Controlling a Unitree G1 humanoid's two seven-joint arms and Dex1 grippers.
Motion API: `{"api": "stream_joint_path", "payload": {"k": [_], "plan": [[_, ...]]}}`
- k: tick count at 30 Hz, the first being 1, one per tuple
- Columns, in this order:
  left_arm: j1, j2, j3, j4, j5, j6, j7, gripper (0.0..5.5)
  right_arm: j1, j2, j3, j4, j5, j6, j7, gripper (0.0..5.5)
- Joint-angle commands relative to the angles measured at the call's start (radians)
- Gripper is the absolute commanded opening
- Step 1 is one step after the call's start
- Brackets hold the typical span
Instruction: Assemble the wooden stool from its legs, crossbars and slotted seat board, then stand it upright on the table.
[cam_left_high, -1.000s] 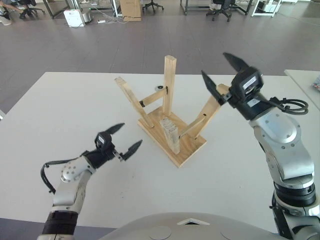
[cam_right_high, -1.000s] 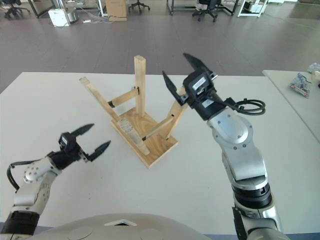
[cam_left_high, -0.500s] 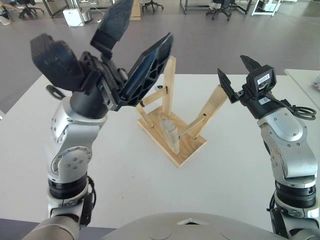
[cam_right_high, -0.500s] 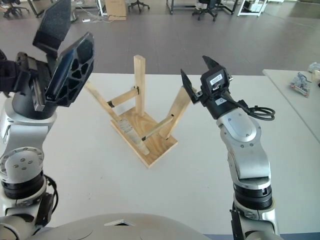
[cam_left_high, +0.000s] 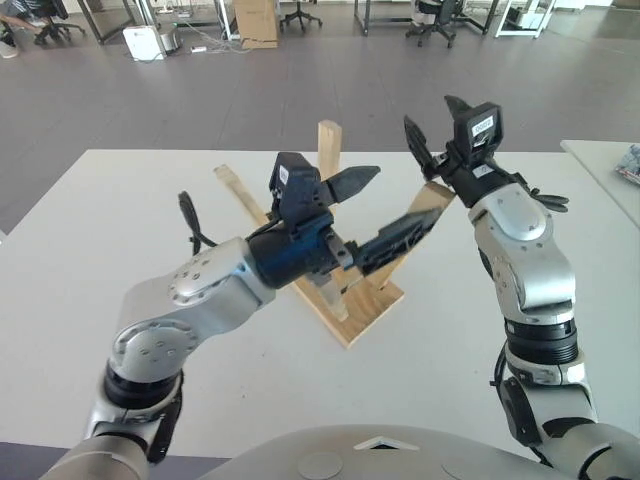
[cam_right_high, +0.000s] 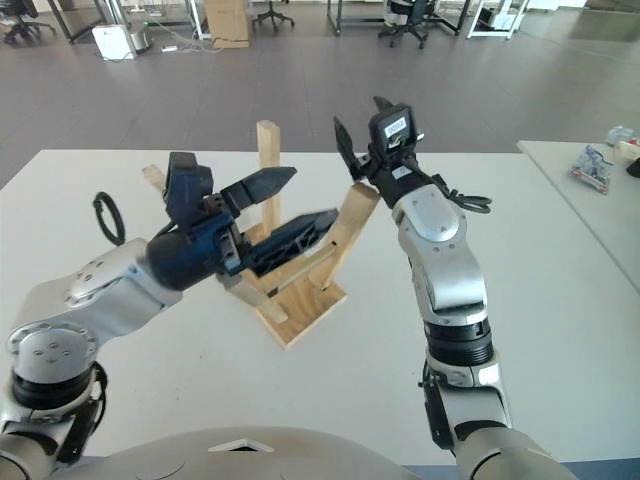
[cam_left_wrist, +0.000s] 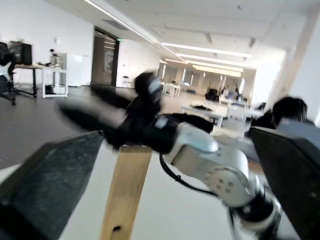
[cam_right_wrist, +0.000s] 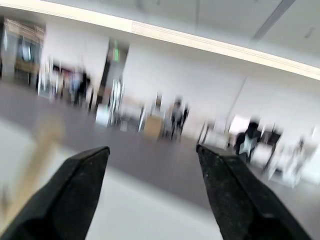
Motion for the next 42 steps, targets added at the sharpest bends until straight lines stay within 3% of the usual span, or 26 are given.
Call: {"api": "stream_joint_path", "payload": {"k": [1, 7, 10, 12, 15, 18, 21, 23, 25, 28, 33, 39, 42], "plan": [[0.046, 0.084, -0.134, 0.075, 0.252, 0.067, -0.058, 5.35, -0.018, -0.003, 0.007, 0.022, -0.024, 0.024, 0.003, 3.28], [-0.095, -0.106, -0.129, 0.197, 0.376, -0.063, -0.071, 5.35, -0.019, -0.013, -0.025, 0.051, -0.047, 0.007, 0.001, 3.28], [-0.232, -0.29, -0.051, 0.27, 0.313, -0.143, -0.043, 5.35, 0.007, -0.063, -0.09, 0.149, -0.066, -0.039, -0.004, 3.28], [-0.312, -0.343, 0.051, 0.279, 0.205, -0.154, -0.018, 5.35, 0.059, -0.103, -0.124, 0.253, -0.091, -0.099, -0.006, 3.28], [-0.425, -0.289, 0.245, 0.328, 0.087, -0.159, -0.001, 5.35, 0.137, -0.122, -0.158, 0.337, -0.103, -0.157, -0.004, 3.28], [-0.502, -0.038, 0.428, 0.59, 0.245, -0.245, -0.165, 5.35, 0.267, -0.141, -0.149, 0.271, -0.069, -0.122, 0.085, 3.28], [-0.481, 0.235, 0.338, 1.109, 0.645, -0.54, -0.44, 5.35, 0.404, -0.174, -0.102, 0.133, -0.03, -0.057, 0.2, 3.28], [-0.48, 0.293, 0.2, 1.448, 0.873, -0.755, -0.545, 5.35, 0.438, -0.185, -0.067, 0.058, -0.014, -0.017, 0.248, 3.28], [-0.478, 0.217, 0.127, 1.734, 0.975, -0.892, -0.597, 5.35, 0.448, -0.191, -0.036, -0.025, 0.02, 0.038, 0.288, 3.28], [-0.454, 0.116, 0.088, 1.94, 1.04, -1.014, -0.629, 5.35, 0.428, -0.207, -0.009, -0.083, 0.056, 0.094, 0.343, 3.28], [-0.433, -0.08, 0.201, 2.084, 0.96, -1.085, -0.7, 5.35, 0.459, -0.198, 0.015, -0.141, 0.089, 0.162, 0.357, 3.28], [-0.364, -0.187, 0.084, 2.182, 1.205, -1.137, -0.463, 5.35, 0.441, -0.159, 0.074, -0.131, 0.085, 0.178, 0.327, 3.28], [-0.341, -0.217, 0.031, 2.195, 1.298, -1.148, -0.438, 5.35, 0.418, -0.153, 0.071, -0.121, 0.082, 0.178, 0.313, 3.28]]}}
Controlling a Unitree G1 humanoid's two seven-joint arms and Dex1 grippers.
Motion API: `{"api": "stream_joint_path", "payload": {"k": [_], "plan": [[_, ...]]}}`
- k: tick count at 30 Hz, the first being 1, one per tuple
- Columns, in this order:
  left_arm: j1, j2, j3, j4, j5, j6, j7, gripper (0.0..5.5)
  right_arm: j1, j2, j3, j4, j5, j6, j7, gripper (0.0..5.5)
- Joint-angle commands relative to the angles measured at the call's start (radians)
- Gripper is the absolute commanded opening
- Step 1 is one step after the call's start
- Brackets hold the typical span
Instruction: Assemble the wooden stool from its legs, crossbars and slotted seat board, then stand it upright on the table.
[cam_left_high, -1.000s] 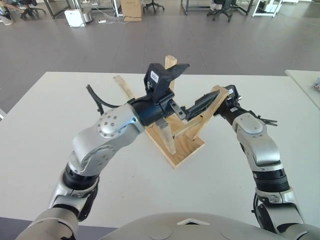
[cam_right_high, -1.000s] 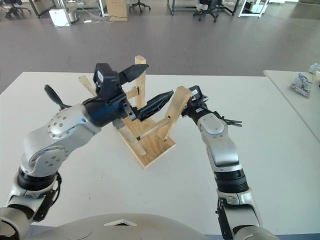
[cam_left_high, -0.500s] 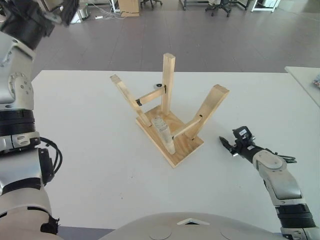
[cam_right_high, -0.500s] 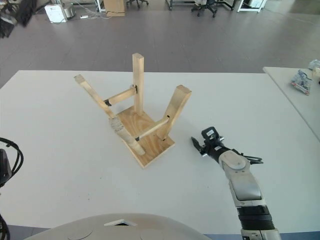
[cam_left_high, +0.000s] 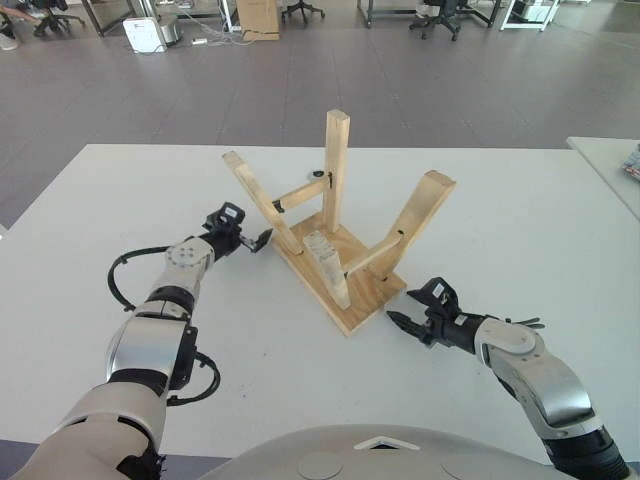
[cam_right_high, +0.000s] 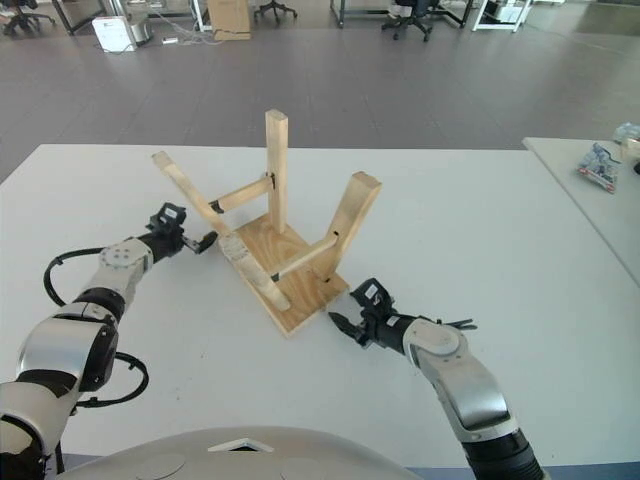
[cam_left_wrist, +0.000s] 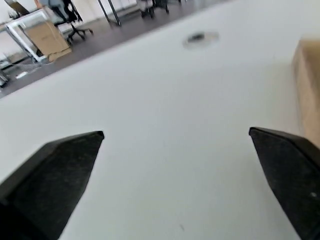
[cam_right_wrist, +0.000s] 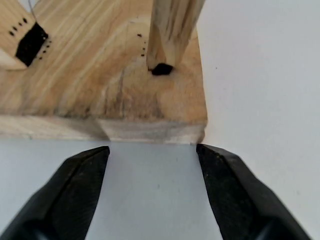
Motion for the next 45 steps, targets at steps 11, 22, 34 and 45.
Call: {"api": "stream_joint_path", "payload": {"k": [11, 22, 34, 45], "plan": [[0.299, 0.022, -0.008, -0.226, -0.091, -0.305, -0.492, 5.35, -0.035, 0.018, -0.057, 0.189, -0.038, -0.096, -0.074, 3.28], [0.371, 0.204, 0.076, -0.415, -0.183, -0.204, -0.565, 5.35, -0.099, 0.051, -0.083, 0.34, -0.057, -0.213, -0.101, 3.28], [-0.05, 0.098, -0.104, 0.001, 0.242, -0.126, -0.031, 5.35, -0.149, 0.028, -0.013, 0.35, -0.07, -0.207, -0.025, 3.28], [0.134, 0.078, -0.155, -0.136, 0.153, -0.476, -0.444, 5.35, -0.175, 0.035, -0.015, 0.417, -0.089, -0.246, -0.017, 3.28]]}}
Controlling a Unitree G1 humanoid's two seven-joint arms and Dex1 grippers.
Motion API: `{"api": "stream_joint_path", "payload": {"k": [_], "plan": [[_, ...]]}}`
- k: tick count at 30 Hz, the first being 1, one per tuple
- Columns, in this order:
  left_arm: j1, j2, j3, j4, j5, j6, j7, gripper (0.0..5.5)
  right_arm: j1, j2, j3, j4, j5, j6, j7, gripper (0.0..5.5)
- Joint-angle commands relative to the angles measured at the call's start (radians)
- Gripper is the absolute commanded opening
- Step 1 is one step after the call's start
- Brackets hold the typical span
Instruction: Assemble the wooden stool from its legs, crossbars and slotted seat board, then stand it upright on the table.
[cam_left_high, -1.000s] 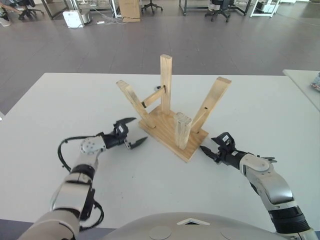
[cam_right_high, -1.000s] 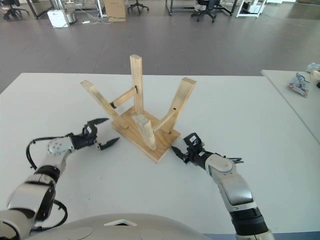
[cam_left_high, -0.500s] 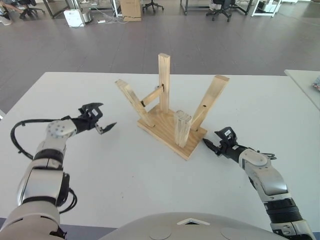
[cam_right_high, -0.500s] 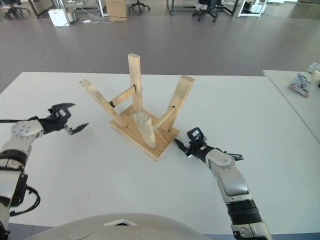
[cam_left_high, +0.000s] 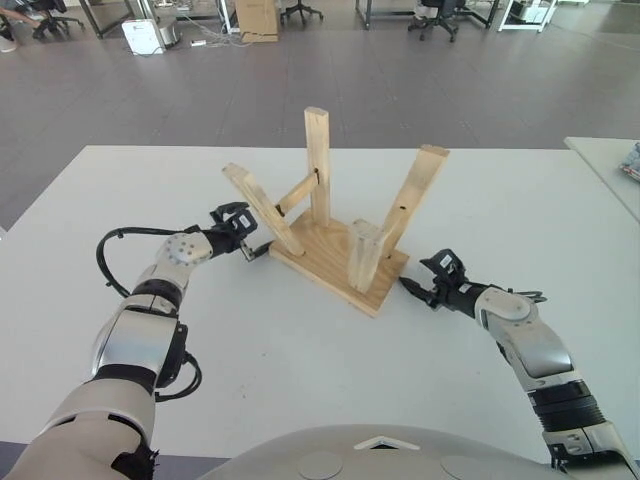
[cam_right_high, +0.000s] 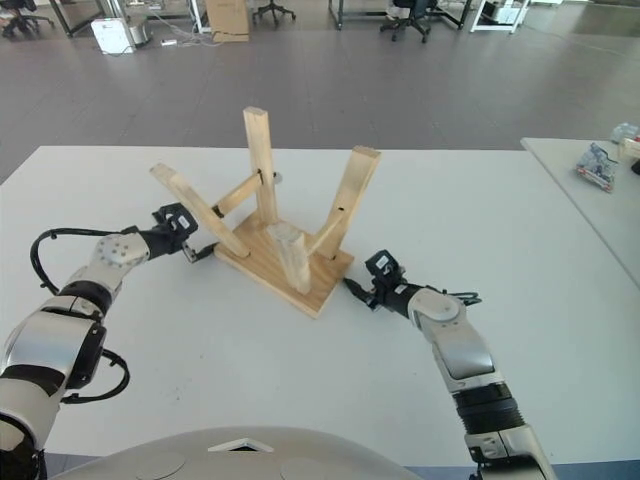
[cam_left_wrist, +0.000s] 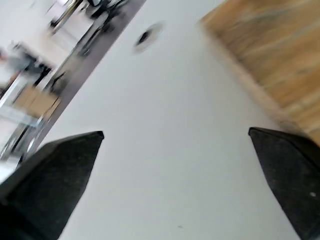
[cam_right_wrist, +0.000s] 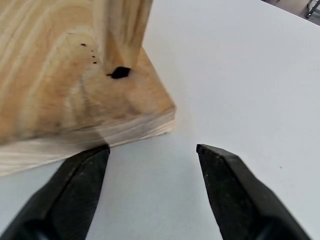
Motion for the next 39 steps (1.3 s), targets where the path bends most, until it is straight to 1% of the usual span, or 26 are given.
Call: {"api": "stream_joint_path", "payload": {"k": [1, 3, 5, 6, 8, 11, 13, 14, 15, 16, 19, 20, 23, 26, 28, 29, 32, 33, 34, 35, 39], "plan": [[0.194, -0.022, -0.044, -0.172, -0.138, -0.216, -0.339, 5.35, 0.012, 0.028, 0.013, 0.072, -0.017, -0.001, -0.013, 3.28], [0.289, -0.027, -0.059, -0.339, -0.266, -0.2, -0.436, 5.35, 0.027, 0.035, 0.005, 0.076, -0.016, -0.011, -0.022, 3.28], [0.367, -0.018, -0.067, -0.486, -0.351, -0.149, -0.485, 5.35, 0.038, 0.043, -0.002, 0.074, -0.014, -0.018, -0.034, 3.28], [0.395, -0.014, -0.056, -0.524, -0.377, -0.119, -0.484, 5.35, 0.046, 0.046, -0.006, 0.069, -0.013, -0.021, -0.038, 3.28], [0.435, 0.004, -0.018, -0.549, -0.384, -0.086, -0.44, 5.35, 0.05, 0.045, -0.01, 0.068, -0.01, -0.028, -0.04, 3.28], [0.449, 0.022, 0.043, -0.525, -0.375, -0.053, -0.353, 5.35, 0.077, 0.028, -0.012, 0.03, 0.004, -0.016, -0.02, 3.28], [0.471, 0.02, 0.08, -0.524, -0.378, -0.024, -0.293, 5.4, 0.096, 0.008, -0.015, -0.012, 0.023, 0.009, 0.002, 2.96], [0.486, 0.015, 0.098, -0.536, -0.4, 0.007, -0.282, 5.4, 0.105, -0.004, -0.016, -0.033, 0.03, 0.019, 0.015, 2.68], [0.511, 0.011, 0.116, -0.558, -0.434, 0.035, -0.284, 5.19, 0.112, -0.016, -0.021, -0.05, 0.035, 0.028, 0.024, 2.49], [0.532, 0.008, 0.13, -0.582, -0.46, 0.064, -0.29, 5.1, 0.117, -0.026, -0.026, -0.06, 0.038, 0.033, 0.029, 2.36], [0.593, 0.033, 0.162, -0.636, -0.529, 0.148, -0.352, 4.6, 0.109, -0.046, -0.05, -0.039, 0.033, 0.024, 0.031, 1.82], [0.604, 0.047, 0.181, -0.638, -0.554, 0.17, -0.376, 4.34, 0.102, -0.054, -0.073, -0.018, 0.034, 0.016, 0.029, 1.55], [0.618, 0.074, 0.233, -0.631, -0.611, 0.249, -0.433, 3.86, 0.114, -0.092, -0.135, 0.007, 0.055, 0.002, 0.058, 1.04], [0.648, 0.072, 0.214, -0.692, -0.652, 0.365, -0.54, 3.38, 0.156, -0.142, -0.145, -0.033, 0.137, 0.003, 0.202, 0.53], [0.655, 0.068, 0.202, -0.717, -0.664, 0.428, -0.594, 2.93, 0.168, -0.18, -0.15, -0.064, 0.201, 0.022, 0.305, 0.04], [0.647, 0.07, 0.196, -0.723, -0.665, 0.458, -0.616, 2.81, 0.169, -0.199, -0.152, -0.067, 0.218, 0.028, 0.342, 0.0], [0.606, 0.072, 0.184, -0.718, -0.651, 0.51, -0.66, 2.23, 0.16, -0.219, -0.151, -0.056, 0.235, 0.031, 0.391, 0.0], [0.593, 0.069, 0.183, -0.709, -0.644, 0.513, -0.666, 1.99, 0.158, -0.219, -0.146, -0.056, 0.236, 0.031, 0.395, 0.0], [0.571, 0.061, 0.177, -0.694, -0.633, 0.514, -0.672, 1.89, 0.154, -0.215, -0.135, -0.056, 0.232, 0.027, 0.4, 0.0], [0.551, 0.052, 0.174, -0.68, -0.627, 0.509, -0.677, 1.66, 0.151, -0.211, -0.127, -0.054, 0.227, 0.023, 0.403, 0.0], [0.509, -0.001, 0.153, -0.639, -0.614, 0.5, -0.698, 1.05, 0.111, -0.204, -0.079, -0.02, 0.199, -0.007, 0.424, 0.0]]}}
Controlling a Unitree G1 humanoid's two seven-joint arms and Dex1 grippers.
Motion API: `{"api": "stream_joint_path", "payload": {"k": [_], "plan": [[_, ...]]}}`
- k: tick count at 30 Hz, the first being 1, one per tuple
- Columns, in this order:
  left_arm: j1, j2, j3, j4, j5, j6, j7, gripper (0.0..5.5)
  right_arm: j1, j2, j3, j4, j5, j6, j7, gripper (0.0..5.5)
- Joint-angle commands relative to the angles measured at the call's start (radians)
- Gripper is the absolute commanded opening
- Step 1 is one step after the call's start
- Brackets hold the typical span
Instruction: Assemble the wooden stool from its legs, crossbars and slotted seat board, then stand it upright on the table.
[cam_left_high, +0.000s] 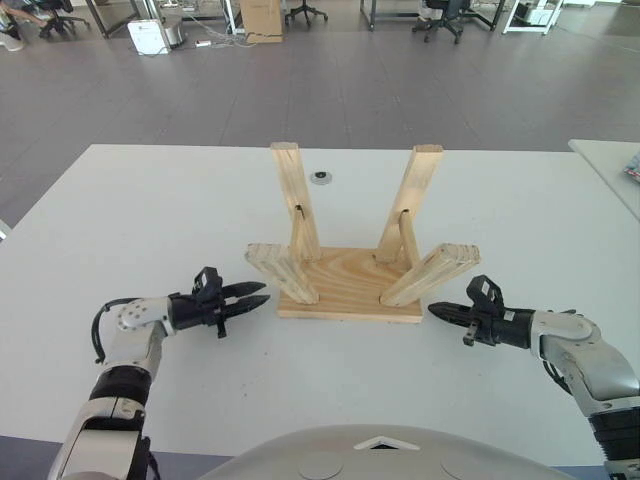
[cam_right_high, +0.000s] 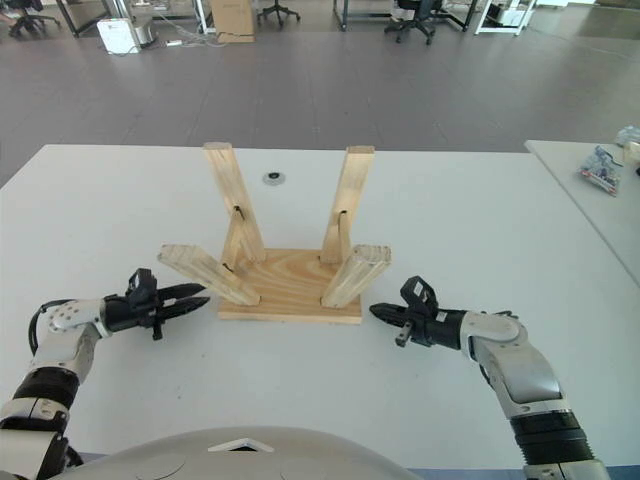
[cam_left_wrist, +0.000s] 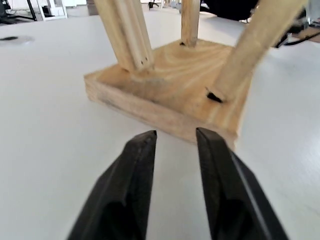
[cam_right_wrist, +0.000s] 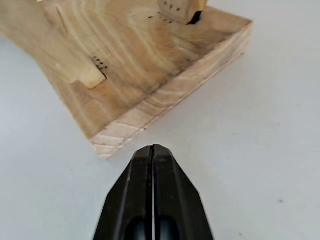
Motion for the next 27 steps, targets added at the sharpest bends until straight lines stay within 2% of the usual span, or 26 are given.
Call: {"api": "stream_joint_path", "payload": {"k": [1, 5, 6, 9, 12, 15, 19, 23, 27], "plan": [[-0.028, -0.041, -0.03, 0.018, 0.037, -0.006, -0.03, 0.89, -0.053, -0.001, 0.042, 0.025, -0.025, -0.022, 0.025, 0.0], [-0.025, -0.051, -0.036, 0.001, 0.042, -0.001, -0.056, 0.06, -0.088, 0.02, 0.095, 0.031, -0.04, -0.03, 0.043, 0.0], [-0.027, -0.044, -0.03, 0.008, 0.044, -0.006, -0.057, 0.03, -0.088, 0.021, 0.098, 0.031, -0.04, -0.031, 0.044, 0.0], [-0.032, -0.035, -0.02, 0.031, 0.055, -0.025, -0.056, 0.03, -0.082, 0.018, 0.095, 0.026, -0.035, -0.029, 0.044, 0.0], [-0.024, -0.048, -0.035, -0.044, 0.041, 0.002, -0.065, 0.03, -0.084, 0.017, 0.079, -0.014, 0.005, -0.001, 0.055, 0.0], [0.005, -0.022, -0.04, -0.273, -0.022, 0.117, -0.062, 0.03, -0.106, 0.005, 0.049, -0.137, 0.084, 0.077, 0.066, 0.0], [0.067, 0.079, -0.008, -0.598, -0.125, 0.338, -0.045, 0.03, -0.1, -0.023, 0.0, -0.325, 0.191, 0.199, 0.065, 0.0], [0.063, 0.113, 0.039, -0.587, -0.117, 0.363, -0.03, 0.03, -0.083, -0.031, -0.018, -0.334, 0.184, 0.217, 0.045, 0.0], [0.061, 0.1, 0.053, -0.566, -0.11, 0.348, -0.022, 0.03, -0.08, -0.025, -0.041, -0.336, 0.208, 0.232, 0.037, 0.0]]}}
